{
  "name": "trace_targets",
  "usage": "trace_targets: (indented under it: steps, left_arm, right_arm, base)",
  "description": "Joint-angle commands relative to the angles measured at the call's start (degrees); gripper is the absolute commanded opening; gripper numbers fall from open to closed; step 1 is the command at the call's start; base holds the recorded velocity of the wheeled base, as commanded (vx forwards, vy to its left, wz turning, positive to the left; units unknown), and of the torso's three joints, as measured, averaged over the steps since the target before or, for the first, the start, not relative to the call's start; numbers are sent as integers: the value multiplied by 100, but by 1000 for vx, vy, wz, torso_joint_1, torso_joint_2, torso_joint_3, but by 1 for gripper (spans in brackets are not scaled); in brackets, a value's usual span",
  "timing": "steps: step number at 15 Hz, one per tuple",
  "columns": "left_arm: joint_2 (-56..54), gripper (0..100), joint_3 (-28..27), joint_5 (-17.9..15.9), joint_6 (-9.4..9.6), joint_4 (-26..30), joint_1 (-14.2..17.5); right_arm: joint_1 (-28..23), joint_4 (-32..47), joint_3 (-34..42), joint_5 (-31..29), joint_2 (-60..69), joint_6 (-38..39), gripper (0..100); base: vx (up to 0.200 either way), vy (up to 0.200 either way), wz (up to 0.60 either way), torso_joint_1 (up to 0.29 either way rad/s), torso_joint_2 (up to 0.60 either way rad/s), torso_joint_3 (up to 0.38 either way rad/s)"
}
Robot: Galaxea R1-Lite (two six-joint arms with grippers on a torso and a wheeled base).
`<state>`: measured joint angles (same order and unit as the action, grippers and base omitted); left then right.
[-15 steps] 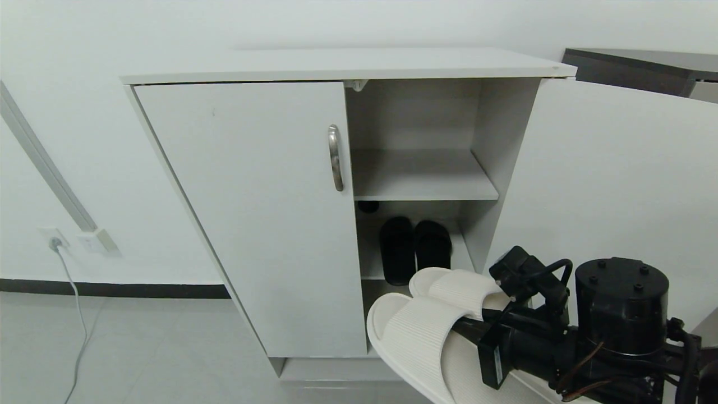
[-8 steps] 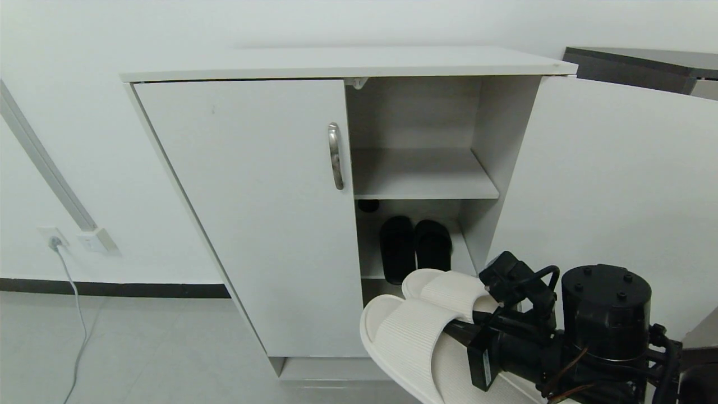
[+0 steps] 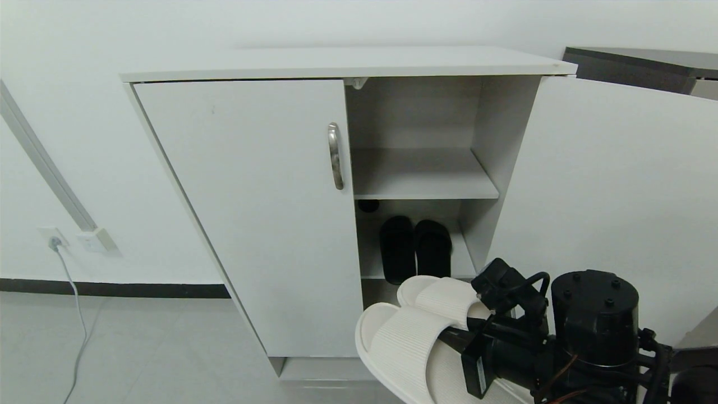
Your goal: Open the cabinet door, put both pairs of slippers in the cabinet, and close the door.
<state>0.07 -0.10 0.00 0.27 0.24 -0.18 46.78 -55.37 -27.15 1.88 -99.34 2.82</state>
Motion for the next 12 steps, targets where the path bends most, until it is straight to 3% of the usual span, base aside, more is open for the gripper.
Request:
trace_targets:
  steps: [1,6,8,9,10,12]
  left_arm:
    - [1,0,1,0,0,2,1]
    - [1,0,1,0,0,2,1]
    - [1,0,1,0,0,2,1]
    - [1,0,1,0,0,2,1]
    - [1,0,10,0,0,2,1]
    - [1,0,1,0,0,2,1]
  right_arm:
    - [25,0,25,6,-15,-9,0]
    - [113,-27,-27,-30,-103,-9,0]
    - [139,-501,-36,-109,-332,-18,0]
    - [244,-818,-159,-601,-622,-9,0]
    - [464,-782,-590,-1506,-999,131,0]
    - [587,-352,-1363,-2508,-1580,562,0]
  base:
    - [0,0,0,0,0,0]
    - [0,0,0,0,0,0]
    - [0,0,0,0,0,0]
    - [0,0,0,0,0,0]
    - [0,0,0,0,0,0]
    - [0,0,0,0,0,0]
